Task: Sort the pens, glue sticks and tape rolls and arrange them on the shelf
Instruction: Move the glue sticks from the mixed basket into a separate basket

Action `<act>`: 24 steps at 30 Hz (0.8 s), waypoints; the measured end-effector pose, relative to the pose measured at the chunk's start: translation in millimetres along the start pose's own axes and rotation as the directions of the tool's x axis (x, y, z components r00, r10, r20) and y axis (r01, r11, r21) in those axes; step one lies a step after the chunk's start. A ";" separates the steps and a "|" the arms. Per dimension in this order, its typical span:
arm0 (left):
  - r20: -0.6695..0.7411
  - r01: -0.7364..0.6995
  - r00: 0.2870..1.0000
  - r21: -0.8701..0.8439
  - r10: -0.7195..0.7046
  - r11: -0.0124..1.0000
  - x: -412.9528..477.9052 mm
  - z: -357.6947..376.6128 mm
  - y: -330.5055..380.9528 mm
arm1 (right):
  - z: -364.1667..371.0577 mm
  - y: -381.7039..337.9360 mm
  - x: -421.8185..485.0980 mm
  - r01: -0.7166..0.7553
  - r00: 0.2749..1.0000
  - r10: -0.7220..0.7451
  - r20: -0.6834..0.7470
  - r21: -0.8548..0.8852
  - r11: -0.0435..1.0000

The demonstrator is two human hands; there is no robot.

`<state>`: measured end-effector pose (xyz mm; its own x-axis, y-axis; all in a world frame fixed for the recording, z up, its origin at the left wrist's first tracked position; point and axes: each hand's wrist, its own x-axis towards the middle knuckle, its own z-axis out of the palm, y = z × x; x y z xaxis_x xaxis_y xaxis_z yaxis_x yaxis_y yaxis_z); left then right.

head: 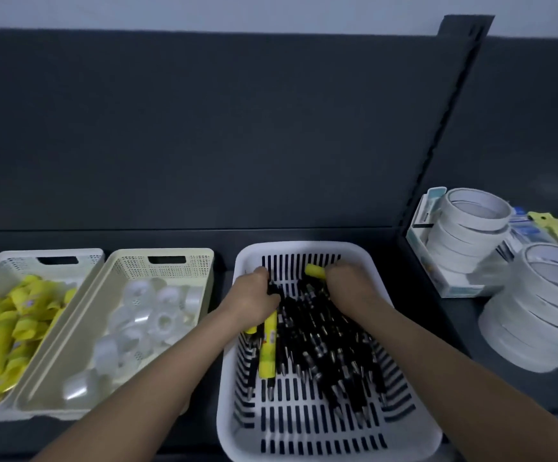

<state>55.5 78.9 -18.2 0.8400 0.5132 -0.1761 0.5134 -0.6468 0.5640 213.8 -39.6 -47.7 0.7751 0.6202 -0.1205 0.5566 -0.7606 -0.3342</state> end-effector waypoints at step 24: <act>0.114 0.100 0.988 0.071 -0.108 0.992 16.6 23.5 6.1 | -18.5 2.0 -31.2 -0.023 0.999 -0.005 0.046 0.607 0.794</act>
<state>76.8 70.2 -36.6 0.7941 0.5122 -0.3271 0.6063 -0.6304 0.4847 196.2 -64.0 -27.3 0.7576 0.6325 -0.1613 0.2426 -0.5023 -0.8300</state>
